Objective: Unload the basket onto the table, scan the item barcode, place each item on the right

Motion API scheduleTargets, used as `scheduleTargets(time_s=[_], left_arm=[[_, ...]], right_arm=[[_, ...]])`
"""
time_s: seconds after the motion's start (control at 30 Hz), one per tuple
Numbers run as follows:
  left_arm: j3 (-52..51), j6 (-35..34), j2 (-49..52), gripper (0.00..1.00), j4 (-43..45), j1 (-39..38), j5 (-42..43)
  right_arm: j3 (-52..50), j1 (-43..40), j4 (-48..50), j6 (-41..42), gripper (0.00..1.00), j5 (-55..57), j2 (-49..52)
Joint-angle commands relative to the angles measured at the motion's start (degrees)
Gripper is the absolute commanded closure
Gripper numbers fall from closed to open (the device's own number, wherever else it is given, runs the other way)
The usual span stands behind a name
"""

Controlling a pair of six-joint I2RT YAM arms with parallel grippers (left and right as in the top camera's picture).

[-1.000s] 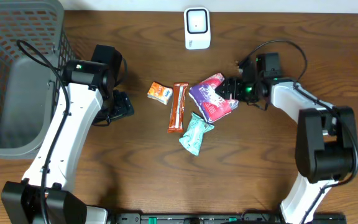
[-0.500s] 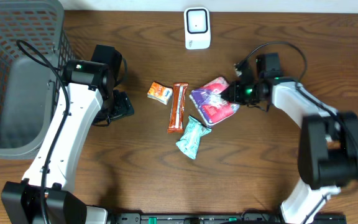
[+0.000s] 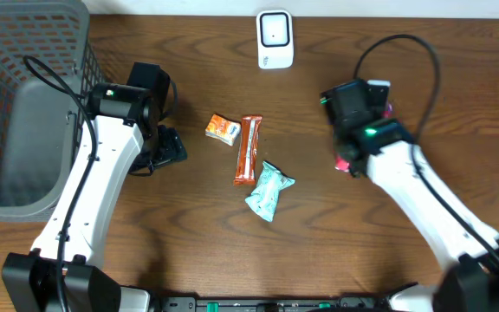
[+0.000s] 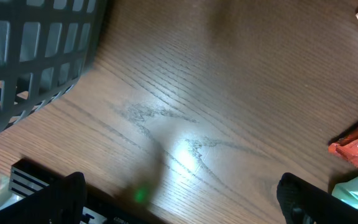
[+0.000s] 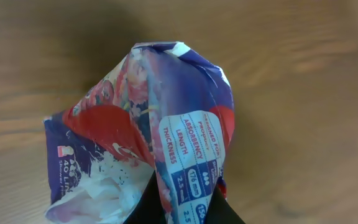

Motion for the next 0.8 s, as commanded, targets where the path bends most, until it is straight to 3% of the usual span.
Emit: scheduleTargets(time_s=[0.0, 0.13, 0.3, 0.43, 0.53, 0.77], left_arm=[[-0.24, -0.68, -0.20, 0.02, -0.22, 0.31, -0.15], [-0.24, -0.70, -0.20, 0.02, -0.22, 0.31, -0.15], [-0.24, -0.70, -0.20, 0.02, -0.22, 0.31, -0.15], [-0.24, -0.68, -0.20, 0.02, -0.22, 0.31, -0.15], [-0.24, -0.68, -0.20, 0.02, -0.22, 0.31, -0.15], [-0.24, -0.70, -0.20, 0.02, -0.22, 0.31, -0.15]], right_arm=[[-0.72, 2.73, 0.31, 4.98, 0.95, 13.68, 5.53], [-0.72, 6.86, 2.23, 4.94, 0.85, 11.21, 10.84], [-0.61, 12.94, 6.95, 4.94, 0.46, 3.04, 12.52], [1.36, 17.14, 12.55, 4.94, 0.30, -6.19, 11.28], [5.07, 17.29, 11.21, 4.94, 0.17, -7.50, 9.70], [14.71, 11.87, 1.01, 3.17, 0.05, -7.58, 3.21]])
